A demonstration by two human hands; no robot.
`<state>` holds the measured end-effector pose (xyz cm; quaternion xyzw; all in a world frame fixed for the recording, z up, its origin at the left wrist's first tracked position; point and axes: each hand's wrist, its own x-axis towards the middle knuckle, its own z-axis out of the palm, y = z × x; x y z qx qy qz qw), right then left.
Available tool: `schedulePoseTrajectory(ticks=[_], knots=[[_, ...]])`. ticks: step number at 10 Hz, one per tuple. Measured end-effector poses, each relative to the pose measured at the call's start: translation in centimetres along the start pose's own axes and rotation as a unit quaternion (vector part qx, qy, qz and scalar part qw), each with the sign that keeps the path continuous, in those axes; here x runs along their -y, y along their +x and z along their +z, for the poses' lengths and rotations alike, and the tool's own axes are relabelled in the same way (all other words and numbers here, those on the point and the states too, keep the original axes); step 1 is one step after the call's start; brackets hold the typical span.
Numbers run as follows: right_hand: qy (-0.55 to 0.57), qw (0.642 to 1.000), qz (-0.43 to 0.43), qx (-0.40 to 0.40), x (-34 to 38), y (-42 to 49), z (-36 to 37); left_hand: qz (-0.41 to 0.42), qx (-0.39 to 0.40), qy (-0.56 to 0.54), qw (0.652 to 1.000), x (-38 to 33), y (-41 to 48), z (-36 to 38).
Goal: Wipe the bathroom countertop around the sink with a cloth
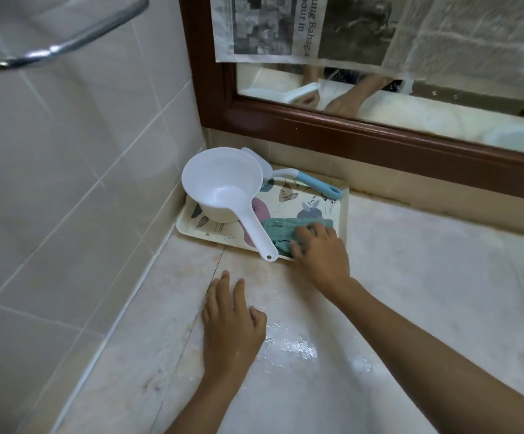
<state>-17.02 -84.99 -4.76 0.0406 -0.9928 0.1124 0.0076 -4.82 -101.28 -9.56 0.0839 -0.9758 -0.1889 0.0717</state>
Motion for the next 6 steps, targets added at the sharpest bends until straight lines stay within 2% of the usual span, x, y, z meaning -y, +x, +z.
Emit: schedulePoseTrajectory(ticks=[3, 4, 5, 6], knots=[[0.024, 0.991, 0.036, 0.124, -0.1, -1.3, 1.9, -0.008, -0.001, -0.008, 1.0, 0.0, -0.1, -0.2], [0.08, 0.996, 0.035, 0.035, -1.3, -3.9, 0.5, -0.038, 0.029, -0.029, 0.998, -0.1, 0.1, -0.5], [0.196, 0.975, 0.076, -0.076, -3.0, -8.0, -1.9, -0.1, 0.077, -0.074, 0.989, -2.3, 0.5, -1.5], [0.267, 0.944, 0.155, -0.118, -5.5, -13.8, -3.9, -0.098, 0.069, -0.132, 0.984, -5.5, -1.3, -2.7]])
